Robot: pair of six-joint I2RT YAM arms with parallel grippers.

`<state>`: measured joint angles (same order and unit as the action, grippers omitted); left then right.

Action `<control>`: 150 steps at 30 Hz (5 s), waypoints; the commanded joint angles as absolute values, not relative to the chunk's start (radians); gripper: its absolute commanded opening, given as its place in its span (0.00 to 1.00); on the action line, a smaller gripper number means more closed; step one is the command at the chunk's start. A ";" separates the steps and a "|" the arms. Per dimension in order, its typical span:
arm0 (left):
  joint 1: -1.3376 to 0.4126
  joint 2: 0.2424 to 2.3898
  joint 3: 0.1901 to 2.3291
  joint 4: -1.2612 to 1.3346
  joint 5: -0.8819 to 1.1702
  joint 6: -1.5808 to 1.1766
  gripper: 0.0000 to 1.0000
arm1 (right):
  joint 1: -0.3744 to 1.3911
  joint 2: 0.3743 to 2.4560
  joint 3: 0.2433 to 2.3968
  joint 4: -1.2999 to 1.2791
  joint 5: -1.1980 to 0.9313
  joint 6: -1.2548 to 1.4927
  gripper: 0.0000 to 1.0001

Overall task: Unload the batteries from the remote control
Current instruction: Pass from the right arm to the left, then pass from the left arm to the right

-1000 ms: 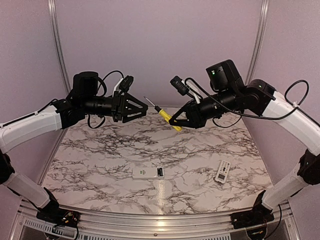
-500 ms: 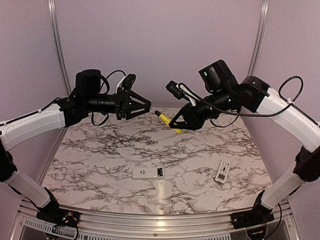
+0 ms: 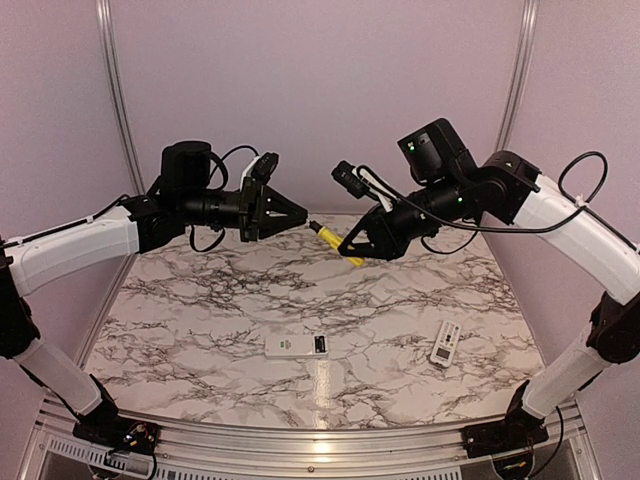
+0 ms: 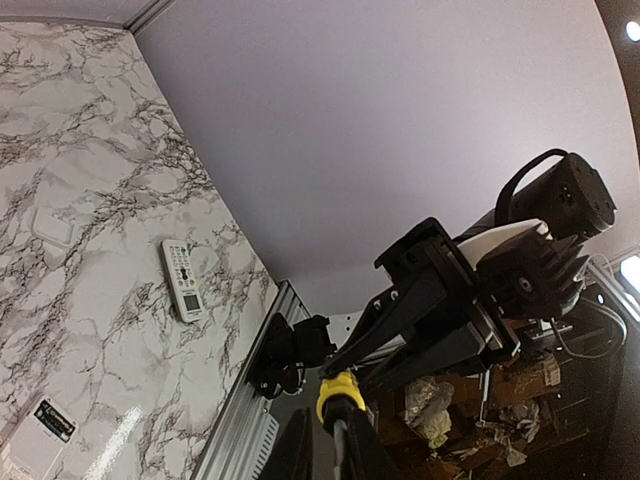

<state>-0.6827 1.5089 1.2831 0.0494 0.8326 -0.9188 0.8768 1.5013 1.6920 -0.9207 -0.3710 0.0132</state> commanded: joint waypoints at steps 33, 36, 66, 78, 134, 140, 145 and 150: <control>-0.667 1.527 1.351 0.472 0.836 -1.104 0.00 | 0.787 1.228 1.192 0.120 -0.377 0.960 0.98; -0.666 1.534 1.370 0.486 0.822 -1.103 0.00 | 0.787 1.234 1.174 0.195 -0.361 1.031 0.97; -0.674 1.536 1.395 0.468 0.700 -1.021 0.00 | 0.798 1.305 1.216 0.370 -0.357 1.217 0.63; -0.693 1.527 1.381 0.436 0.663 -0.987 0.00 | 0.806 1.364 1.289 0.352 -0.394 1.220 0.40; -0.687 1.430 1.346 0.093 0.620 -0.767 0.56 | 0.797 1.313 1.278 0.127 -0.378 1.058 0.00; -0.683 1.343 1.295 -0.213 0.483 -0.568 0.91 | 0.786 1.268 1.280 -0.080 -0.342 0.946 0.00; -0.674 1.270 1.253 -0.413 0.256 -0.379 0.99 | 0.775 1.246 1.287 -0.201 -0.317 0.862 0.00; -0.670 1.194 1.160 -0.445 0.059 -0.277 0.99 | 0.757 1.231 1.293 -0.274 -0.310 0.803 0.00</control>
<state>-0.6765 1.2488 1.2259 -0.3317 0.2749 -0.4202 0.7746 1.2583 1.2598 -0.1661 -0.3340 0.8856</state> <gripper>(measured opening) 0.989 0.132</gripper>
